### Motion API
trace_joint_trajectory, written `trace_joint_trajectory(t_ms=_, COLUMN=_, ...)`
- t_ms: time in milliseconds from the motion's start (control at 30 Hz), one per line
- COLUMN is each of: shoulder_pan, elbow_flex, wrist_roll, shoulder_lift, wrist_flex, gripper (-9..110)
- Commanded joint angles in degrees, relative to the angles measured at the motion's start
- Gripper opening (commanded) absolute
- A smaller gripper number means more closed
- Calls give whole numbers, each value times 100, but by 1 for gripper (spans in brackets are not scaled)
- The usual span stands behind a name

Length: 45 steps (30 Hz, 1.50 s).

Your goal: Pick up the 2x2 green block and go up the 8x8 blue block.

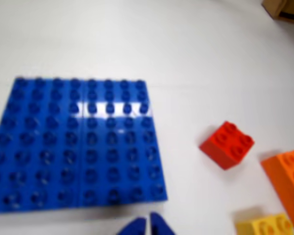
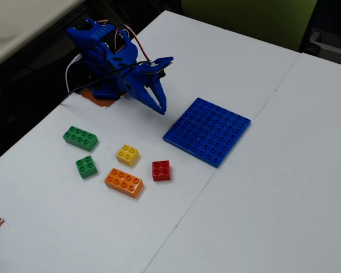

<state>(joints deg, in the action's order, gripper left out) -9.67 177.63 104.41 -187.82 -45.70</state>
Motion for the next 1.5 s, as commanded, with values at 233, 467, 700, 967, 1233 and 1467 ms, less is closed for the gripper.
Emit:
trace_joint_trajectory(t_ms=233, shoulder_pan=-369, elbow_flex=-650, wrist_roll=1107, shoulder_lift=-246, wrist_flex=-1784, gripper=0)
trace_joint_trajectory(t_ms=467, shoulder_pan=-501, elbow_flex=-2109, wrist_roll=369, shoulder_lift=299, wrist_flex=-2883, gripper=2)
trace_joint_trajectory(t_ms=700, shoulder_pan=-1266, elbow_flex=-4641, wrist_roll=316, shoulder_lift=2698, wrist_flex=-3683, gripper=21)
trace_joint_trajectory(t_ms=967, shoulder_pan=-3076, elbow_flex=-6205, wrist_roll=1538, shoulder_lift=5150, wrist_flex=-3401, gripper=34)
trace_joint_trajectory(t_ms=1233, shoulder_pan=-4201, elbow_flex=-7427, wrist_roll=1538, shoulder_lift=7128, wrist_flex=-3076, gripper=39)
trace_joint_trajectory(t_ms=1467, shoulder_pan=-4720, elbow_flex=-7893, wrist_roll=1670, shoulder_lift=8464, wrist_flex=-2109, gripper=45)
